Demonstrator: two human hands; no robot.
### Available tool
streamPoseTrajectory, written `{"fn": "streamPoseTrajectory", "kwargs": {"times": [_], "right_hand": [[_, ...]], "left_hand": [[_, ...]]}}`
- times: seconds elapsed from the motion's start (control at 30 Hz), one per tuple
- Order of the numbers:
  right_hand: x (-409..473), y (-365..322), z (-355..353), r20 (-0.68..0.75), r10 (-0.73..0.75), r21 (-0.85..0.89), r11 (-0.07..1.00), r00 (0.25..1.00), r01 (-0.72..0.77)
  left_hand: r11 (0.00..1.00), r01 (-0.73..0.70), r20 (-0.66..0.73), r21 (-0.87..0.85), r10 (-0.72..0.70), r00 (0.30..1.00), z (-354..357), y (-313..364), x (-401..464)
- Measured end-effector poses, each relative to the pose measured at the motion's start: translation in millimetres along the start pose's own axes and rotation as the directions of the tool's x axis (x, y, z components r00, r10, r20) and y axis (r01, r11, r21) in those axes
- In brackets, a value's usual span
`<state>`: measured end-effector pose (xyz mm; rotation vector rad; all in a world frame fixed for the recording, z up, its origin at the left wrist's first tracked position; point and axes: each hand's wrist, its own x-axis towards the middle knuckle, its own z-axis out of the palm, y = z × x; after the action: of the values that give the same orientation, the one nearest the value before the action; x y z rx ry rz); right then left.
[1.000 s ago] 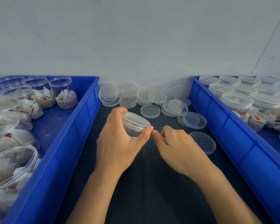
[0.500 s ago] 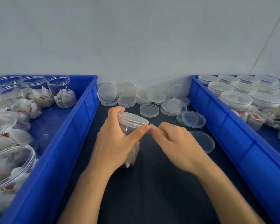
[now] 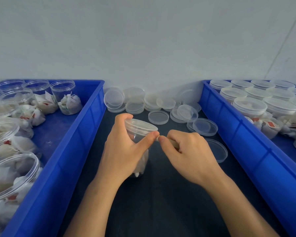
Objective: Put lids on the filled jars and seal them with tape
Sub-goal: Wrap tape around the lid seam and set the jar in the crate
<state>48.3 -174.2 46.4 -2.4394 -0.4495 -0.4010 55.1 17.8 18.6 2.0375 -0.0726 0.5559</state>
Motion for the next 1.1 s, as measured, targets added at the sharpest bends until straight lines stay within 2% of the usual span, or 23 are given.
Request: {"fn": "streamPoseTrajectory", "kwargs": {"times": [0.17, 0.4, 0.57, 0.63, 0.7, 0.73, 0.77, 0.8, 0.87, 0.93, 1.0, 1.1], "right_hand": [[0.8, 3.2, 5.6, -0.088, 0.044, -0.012, 0.999, 0.995, -0.045], [7.4, 11.6, 8.8, -0.104, 0.135, -0.093, 0.985, 0.985, -0.145], [9.9, 19.9, 19.5, -0.117, 0.158, -0.075, 0.983, 0.98, -0.167], [13.4, 28.2, 14.9, -0.129, 0.214, -0.116, 0.966, 0.968, -0.229], [19.3, 44.2, 1.2, -0.216, 0.315, -0.122, 0.93, 0.924, -0.346], [19.9, 50.1, -3.0, -0.291, 0.32, -0.087, 0.93, 0.902, -0.358], [22.7, 50.9, -3.9, -0.357, 0.271, -0.07, 0.947, 0.894, -0.315], [23.1, 45.1, 0.6, -0.36, 0.226, -0.074, 0.96, 0.905, -0.269], [20.9, 28.9, 18.3, -0.258, 0.159, -0.071, 0.981, 0.953, -0.183], [20.2, 22.4, 28.2, -0.231, 0.114, -0.05, 0.99, 0.966, -0.129], [18.9, 27.1, 30.3, -0.256, 0.074, -0.022, 0.996, 0.964, -0.082], [13.6, 24.7, 37.5, -0.205, -0.001, 0.002, 1.0, 0.979, 0.001]], "left_hand": [[0.998, -0.021, -0.033, 0.051, 0.023, 0.999, 3.3, 5.8, -5.0], [0.952, -0.084, -0.107, 0.296, 0.12, 0.987, 10.4, 14.3, -8.6], [0.929, -0.073, -0.108, 0.364, 0.12, 0.987, 8.6, 18.7, -7.4], [0.947, -0.03, -0.165, 0.321, 0.088, 0.982, -0.9, 15.9, -6.9], [0.99, 0.055, -0.348, 0.132, -0.005, 0.938, -23.7, 10.7, -3.3], [0.997, 0.058, -0.412, 0.058, -0.029, 0.911, -34.2, 7.9, -0.8], [0.999, 0.045, -0.44, 0.019, -0.032, 0.898, -38.7, 7.0, 0.2], [1.0, 0.029, -0.418, -0.006, -0.029, 0.908, -38.1, 8.2, -1.8], [0.999, 0.026, -0.314, -0.037, -0.036, 0.949, -27.4, 11.1, -9.2], [0.998, 0.023, -0.252, -0.06, -0.038, 0.967, -15.5, 9.4, -10.1], [0.994, 0.052, -0.241, -0.095, -0.074, 0.968, -14.2, 1.6, -7.5], [0.993, 0.075, -0.223, -0.092, -0.094, 0.97, -13.6, -3.4, -4.0]]}}
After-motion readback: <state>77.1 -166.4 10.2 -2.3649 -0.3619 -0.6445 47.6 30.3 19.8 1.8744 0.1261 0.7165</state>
